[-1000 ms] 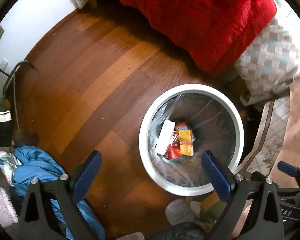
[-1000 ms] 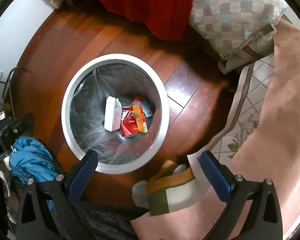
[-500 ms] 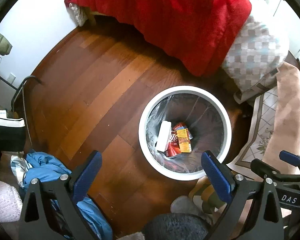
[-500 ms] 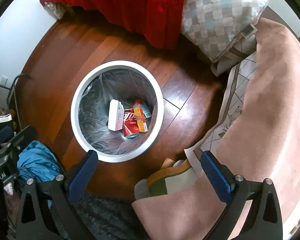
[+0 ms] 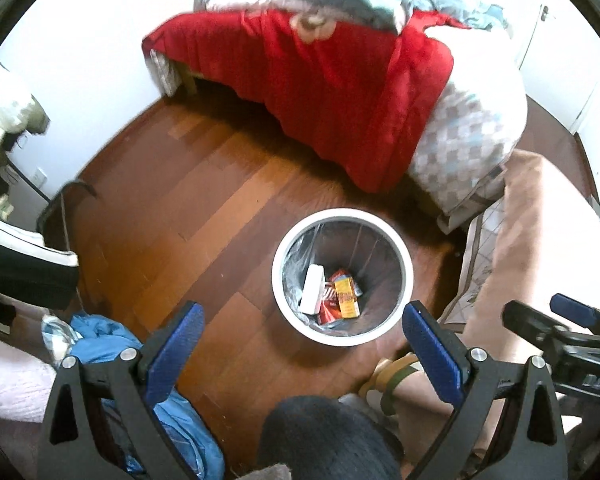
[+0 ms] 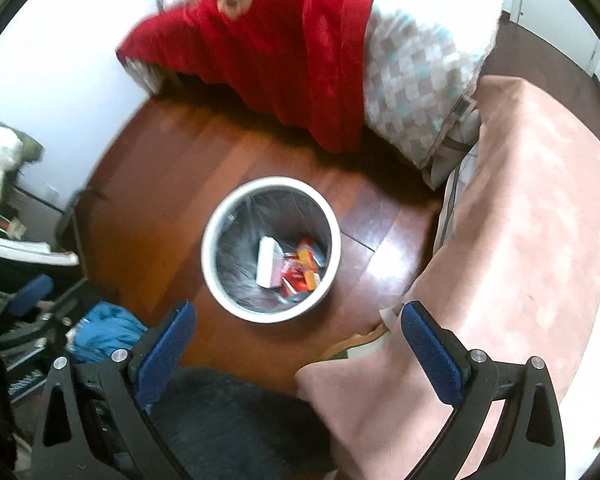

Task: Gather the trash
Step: 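Move both tools back toward the table, then grasp the orange snack bag with the right tool while the left tool grasps the clear plastic tray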

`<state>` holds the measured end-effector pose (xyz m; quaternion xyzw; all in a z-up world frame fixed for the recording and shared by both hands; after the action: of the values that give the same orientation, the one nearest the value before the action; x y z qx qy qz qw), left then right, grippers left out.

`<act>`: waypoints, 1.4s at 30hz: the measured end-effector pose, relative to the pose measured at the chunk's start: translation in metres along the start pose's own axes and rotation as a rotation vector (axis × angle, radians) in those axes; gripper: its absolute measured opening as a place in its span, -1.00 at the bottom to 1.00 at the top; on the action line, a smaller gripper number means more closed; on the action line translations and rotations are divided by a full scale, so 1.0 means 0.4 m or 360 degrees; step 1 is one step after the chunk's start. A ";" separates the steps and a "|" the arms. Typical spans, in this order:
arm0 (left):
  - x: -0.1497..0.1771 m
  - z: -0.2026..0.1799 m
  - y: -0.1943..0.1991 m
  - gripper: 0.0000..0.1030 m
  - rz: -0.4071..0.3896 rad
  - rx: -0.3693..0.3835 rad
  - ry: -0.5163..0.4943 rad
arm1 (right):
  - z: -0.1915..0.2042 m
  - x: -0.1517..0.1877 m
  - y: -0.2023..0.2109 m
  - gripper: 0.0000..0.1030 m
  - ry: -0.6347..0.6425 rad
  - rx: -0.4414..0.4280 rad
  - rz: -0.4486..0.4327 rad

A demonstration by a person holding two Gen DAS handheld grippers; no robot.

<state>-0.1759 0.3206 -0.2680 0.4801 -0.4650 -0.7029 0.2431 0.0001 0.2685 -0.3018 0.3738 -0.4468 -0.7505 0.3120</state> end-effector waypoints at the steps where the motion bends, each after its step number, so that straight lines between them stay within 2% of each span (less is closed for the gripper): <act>1: -0.001 -0.010 0.020 0.96 -0.0017 -0.0004 -0.0006 | -0.007 0.003 0.026 1.00 -0.0019 -0.0020 -0.0020; 6: -0.024 -0.149 0.126 0.96 -0.0159 0.0059 -0.0122 | -0.115 0.020 0.215 1.00 -0.0152 -0.0092 -0.0166; 10: -0.019 -0.326 0.163 0.96 -0.0211 0.0148 -0.0243 | -0.321 0.046 0.344 1.00 -0.0294 0.0024 -0.0215; 13: 0.008 -0.520 0.150 0.96 -0.0163 0.0273 -0.0370 | -0.575 0.081 0.428 1.00 -0.0423 0.0298 -0.0221; 15: 0.043 -0.684 0.126 0.96 -0.0108 0.0356 -0.0489 | -0.754 0.109 0.467 1.00 -0.0516 0.0478 -0.0197; 16: 0.054 -0.734 0.120 0.96 -0.0094 0.0379 -0.0525 | -0.815 0.116 0.477 1.00 -0.0547 0.0536 -0.0178; 17: 0.072 -0.809 0.105 0.96 -0.0074 0.0409 -0.0575 | -0.934 0.141 0.495 1.00 -0.0620 0.0647 -0.0142; 20: 0.120 -1.002 0.059 0.96 0.0012 0.0451 -0.0717 | -1.166 0.186 0.516 1.00 -0.0758 0.0816 -0.0065; 23: 0.151 -1.147 0.013 0.96 0.0105 0.0461 -0.0817 | -1.316 0.224 0.499 1.00 -0.0832 0.0842 0.0015; 26: 0.172 -1.248 -0.009 0.96 0.0173 0.0480 -0.0879 | -1.389 0.243 0.455 1.00 -0.0857 0.0775 0.0080; 30: 0.166 -1.337 0.005 0.96 0.0178 0.0536 -0.0952 | -1.414 0.249 0.416 0.99 -0.0871 0.0668 0.0094; 32: 0.152 -1.382 0.016 0.96 0.0167 0.0576 -0.0982 | -1.420 0.250 0.404 0.75 -0.0863 0.0669 0.0076; 33: 0.146 -1.400 0.019 0.96 0.0162 0.0591 -0.0994 | -1.429 0.251 0.398 0.46 -0.0866 0.0683 0.0074; 34: 0.137 -1.427 0.023 0.96 0.0161 0.0611 -0.1010 | -1.437 0.253 0.398 0.31 -0.0895 0.0685 0.0060; 37: 0.116 -1.516 0.020 0.95 0.0189 0.0688 -0.1049 | -1.472 0.259 0.419 0.13 -0.1017 0.0668 -0.0011; 42: 0.098 -1.624 -0.006 0.91 0.0254 0.0809 -0.1083 | -1.522 0.255 0.443 0.08 -0.1177 0.0621 -0.0062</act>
<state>0.3932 0.0179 -0.3570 0.2281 -0.7128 -0.6633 0.0036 0.4817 -0.1516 -0.3661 0.1397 -0.6553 -0.7413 0.0397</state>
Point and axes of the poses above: each gripper's, at about its wrist camera, not at the fingertips, and y roughly against the way its jaws point, z to its left, x to its underside, the point moved 6 cm from there along -y, roughly the way its jaws point, and after that the axes turned 9 degrees about -y, right-handed, at the moved point
